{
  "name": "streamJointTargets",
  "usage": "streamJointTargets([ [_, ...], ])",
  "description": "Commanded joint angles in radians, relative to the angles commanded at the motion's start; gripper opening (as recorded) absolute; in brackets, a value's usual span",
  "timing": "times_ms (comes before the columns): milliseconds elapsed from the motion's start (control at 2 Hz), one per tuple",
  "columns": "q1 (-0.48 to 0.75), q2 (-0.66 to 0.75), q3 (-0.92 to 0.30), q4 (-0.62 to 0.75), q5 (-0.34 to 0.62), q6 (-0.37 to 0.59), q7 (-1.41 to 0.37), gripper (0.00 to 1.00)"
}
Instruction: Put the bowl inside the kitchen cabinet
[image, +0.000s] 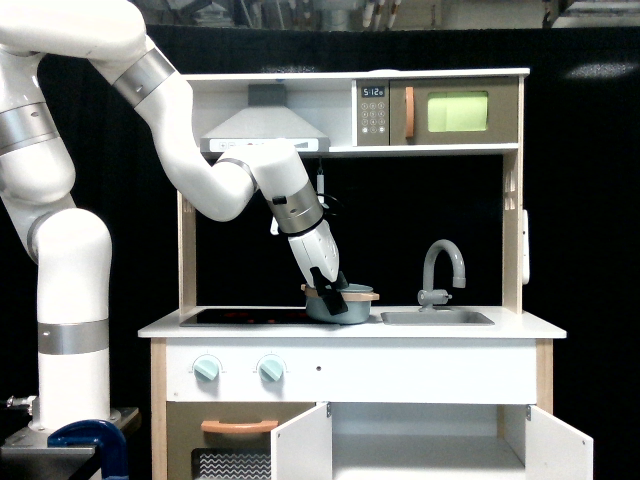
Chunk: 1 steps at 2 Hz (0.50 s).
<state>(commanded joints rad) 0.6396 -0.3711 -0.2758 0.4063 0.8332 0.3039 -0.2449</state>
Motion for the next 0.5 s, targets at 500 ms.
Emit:
streamJointTargets([
  [500,0.013,0.01,0.006,0.004,0.014,-0.011,0.001,0.0],
])
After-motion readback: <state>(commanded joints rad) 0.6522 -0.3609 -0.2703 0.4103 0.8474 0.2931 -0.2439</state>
